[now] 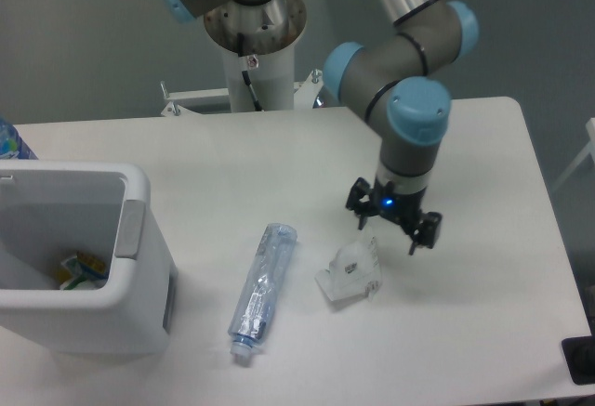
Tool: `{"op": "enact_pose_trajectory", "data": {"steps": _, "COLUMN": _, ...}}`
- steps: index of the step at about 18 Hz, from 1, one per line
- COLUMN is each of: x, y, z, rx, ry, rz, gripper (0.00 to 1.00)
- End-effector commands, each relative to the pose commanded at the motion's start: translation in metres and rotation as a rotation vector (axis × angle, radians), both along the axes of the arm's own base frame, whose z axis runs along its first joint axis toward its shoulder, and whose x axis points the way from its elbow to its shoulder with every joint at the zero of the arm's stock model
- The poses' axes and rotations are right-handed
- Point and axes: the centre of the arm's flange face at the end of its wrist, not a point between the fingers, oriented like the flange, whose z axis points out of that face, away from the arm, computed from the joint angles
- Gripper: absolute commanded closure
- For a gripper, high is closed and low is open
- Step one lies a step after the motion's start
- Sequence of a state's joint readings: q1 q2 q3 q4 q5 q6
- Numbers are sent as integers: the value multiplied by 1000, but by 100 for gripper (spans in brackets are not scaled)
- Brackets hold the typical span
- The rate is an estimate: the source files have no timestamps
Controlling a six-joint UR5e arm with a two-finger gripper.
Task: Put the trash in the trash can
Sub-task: 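Move the open gripper down over the white paper piece, then close the gripper on the white paper piece and lift it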
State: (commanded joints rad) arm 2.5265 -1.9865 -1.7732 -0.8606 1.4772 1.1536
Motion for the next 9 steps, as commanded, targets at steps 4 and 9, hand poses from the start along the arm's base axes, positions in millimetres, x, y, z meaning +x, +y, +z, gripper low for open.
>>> {"op": "enact_pose_trajectory", "data": {"steps": 4, "x": 3, "y": 0, "z": -7, "rx": -7, "ry": -10, "rz": -2, "gripper": 17}}
{"op": "enact_pose_trajectory", "data": {"steps": 9, "x": -5, "y": 9, "z": 3, "rx": 10, "ry": 11, "rz": -3, "gripper": 100}}
